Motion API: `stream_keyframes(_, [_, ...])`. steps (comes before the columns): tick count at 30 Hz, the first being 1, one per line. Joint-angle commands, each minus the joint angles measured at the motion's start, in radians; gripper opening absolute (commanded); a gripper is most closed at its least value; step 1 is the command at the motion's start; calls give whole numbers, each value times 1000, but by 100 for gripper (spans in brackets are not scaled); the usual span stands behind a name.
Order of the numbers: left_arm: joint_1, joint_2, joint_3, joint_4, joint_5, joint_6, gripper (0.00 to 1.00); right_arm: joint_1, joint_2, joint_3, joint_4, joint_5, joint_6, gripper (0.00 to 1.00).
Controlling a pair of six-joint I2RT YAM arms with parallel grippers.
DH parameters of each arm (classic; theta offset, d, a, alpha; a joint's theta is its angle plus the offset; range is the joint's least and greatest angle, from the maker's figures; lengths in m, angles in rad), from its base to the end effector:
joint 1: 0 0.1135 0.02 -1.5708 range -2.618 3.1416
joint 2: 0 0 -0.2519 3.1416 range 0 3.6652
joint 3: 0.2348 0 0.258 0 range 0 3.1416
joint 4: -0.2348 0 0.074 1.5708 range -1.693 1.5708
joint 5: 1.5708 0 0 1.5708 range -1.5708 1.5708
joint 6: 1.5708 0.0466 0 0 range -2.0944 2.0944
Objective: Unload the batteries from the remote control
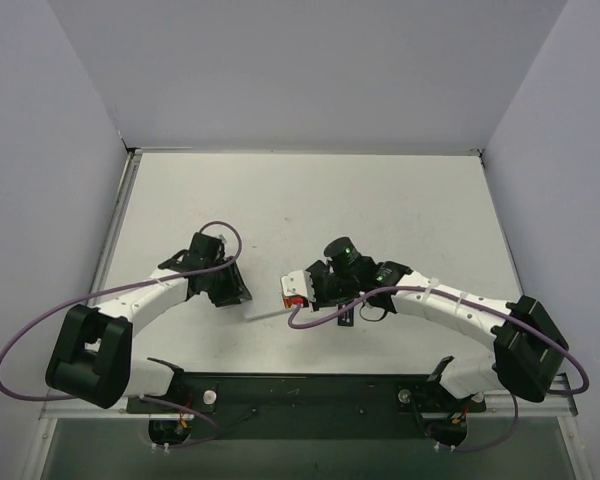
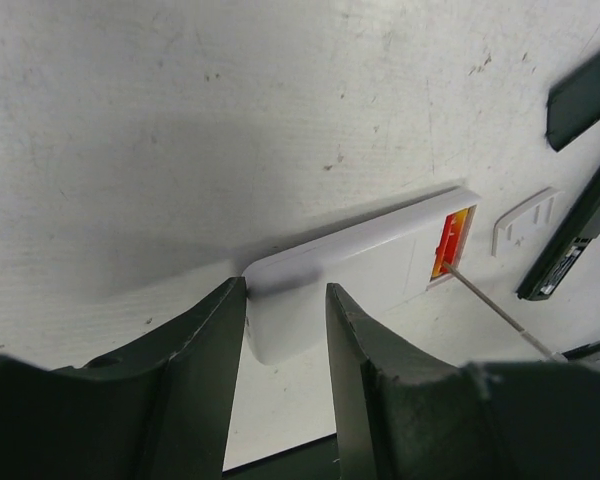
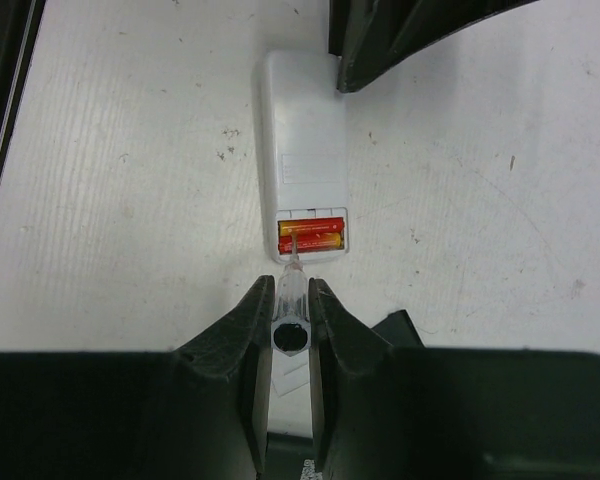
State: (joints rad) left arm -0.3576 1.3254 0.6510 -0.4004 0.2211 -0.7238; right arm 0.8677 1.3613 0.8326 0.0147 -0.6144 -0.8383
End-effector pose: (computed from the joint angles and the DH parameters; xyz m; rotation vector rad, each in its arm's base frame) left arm 0.2298 -0.0968 0.1430 -0.4265 2.7297 -0.6228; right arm 0.1813 0.2555 0.2300 -1.7600 1.0423 0.6553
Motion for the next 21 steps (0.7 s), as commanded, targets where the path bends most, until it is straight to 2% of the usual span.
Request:
stream_keyframes(1, [9,23,81,23,18,20,47,48,-16,-33,4,5,54,0])
stream_keyframes(10, [12,-66,150,-54,-71,49,47,77,-10,-4,13,97,130,0])
stream_keyframes(21, [-1,-46,101,20,7,11,45,79,10,46,-9,150,146,0])
